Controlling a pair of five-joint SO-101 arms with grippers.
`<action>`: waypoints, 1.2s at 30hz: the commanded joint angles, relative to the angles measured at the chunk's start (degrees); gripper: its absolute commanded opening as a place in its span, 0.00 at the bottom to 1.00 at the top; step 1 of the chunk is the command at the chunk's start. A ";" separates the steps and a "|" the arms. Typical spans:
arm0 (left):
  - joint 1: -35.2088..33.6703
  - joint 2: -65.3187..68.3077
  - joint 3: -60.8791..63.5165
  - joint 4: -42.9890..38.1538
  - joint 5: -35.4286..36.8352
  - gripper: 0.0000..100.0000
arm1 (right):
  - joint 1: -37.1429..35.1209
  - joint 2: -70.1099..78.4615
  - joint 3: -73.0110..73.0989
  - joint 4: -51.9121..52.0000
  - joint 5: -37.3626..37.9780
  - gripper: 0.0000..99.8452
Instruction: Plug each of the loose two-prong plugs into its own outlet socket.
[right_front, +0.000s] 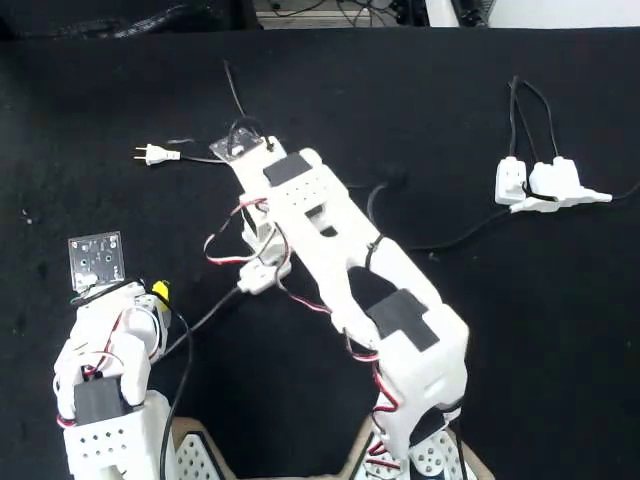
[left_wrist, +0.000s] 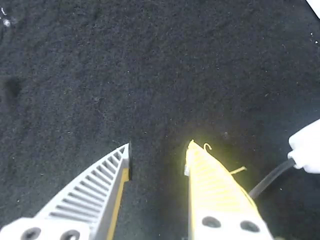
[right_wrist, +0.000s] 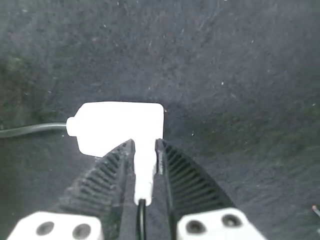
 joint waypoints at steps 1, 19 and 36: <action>-0.75 -0.18 -3.65 -0.88 0.35 0.19 | 1.32 -4.44 3.38 -5.10 3.08 0.01; -0.75 -0.18 -3.56 -0.88 0.35 0.19 | -0.62 -4.88 -4.09 -0.18 4.31 0.25; -0.75 -0.18 -3.47 -0.88 0.35 0.19 | -6.86 -4.79 -24.13 23.12 43.69 0.26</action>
